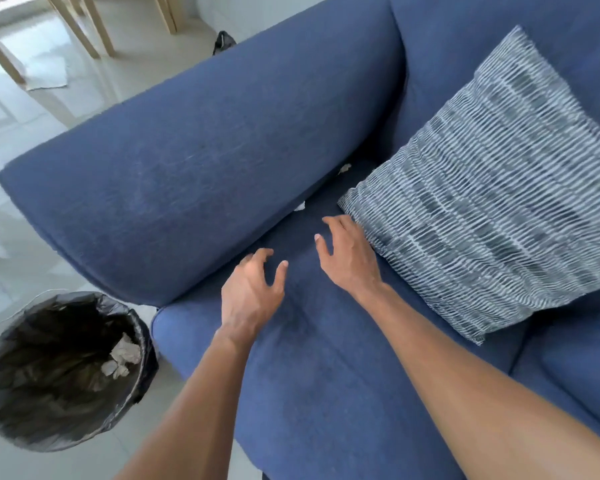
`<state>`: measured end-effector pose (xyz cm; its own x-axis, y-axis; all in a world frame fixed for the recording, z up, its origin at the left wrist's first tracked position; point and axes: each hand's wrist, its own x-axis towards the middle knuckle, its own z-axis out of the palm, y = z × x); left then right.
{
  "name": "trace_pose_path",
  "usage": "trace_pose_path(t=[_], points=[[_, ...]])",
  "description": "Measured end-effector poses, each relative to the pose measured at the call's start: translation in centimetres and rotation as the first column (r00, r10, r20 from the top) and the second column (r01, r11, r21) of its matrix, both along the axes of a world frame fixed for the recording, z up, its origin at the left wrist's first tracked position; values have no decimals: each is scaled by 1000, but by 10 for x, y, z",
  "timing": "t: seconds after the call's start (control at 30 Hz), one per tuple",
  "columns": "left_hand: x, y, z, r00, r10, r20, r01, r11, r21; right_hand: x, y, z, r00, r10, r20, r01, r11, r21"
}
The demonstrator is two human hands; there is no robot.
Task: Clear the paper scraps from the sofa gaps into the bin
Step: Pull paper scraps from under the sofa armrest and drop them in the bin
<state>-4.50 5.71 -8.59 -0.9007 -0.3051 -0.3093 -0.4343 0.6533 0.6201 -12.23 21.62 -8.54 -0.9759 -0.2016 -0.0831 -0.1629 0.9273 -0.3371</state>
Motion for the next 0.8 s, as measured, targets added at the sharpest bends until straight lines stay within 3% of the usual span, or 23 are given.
trace_pose_path(t=[0.27, 0.33, 0.5, 0.8], points=[[-58, 39, -21, 992, 51, 113, -50, 999, -17, -69, -3, -15, 993, -79, 85, 75, 996, 52], [-119, 69, -58, 976, 126, 179, -114, 990, -78, -134, 5, -56, 983, -124, 137, 116, 991, 64], [-131, 84, -61, 937, 290, 196, -255, 949, -187, -164, 6, -55, 954, -251, 167, 237, 967, 95], [-178, 106, -78, 656, 714, 244, -698, 697, -162, -214, 17, -86, 888, -409, 211, 390, 912, 127]])
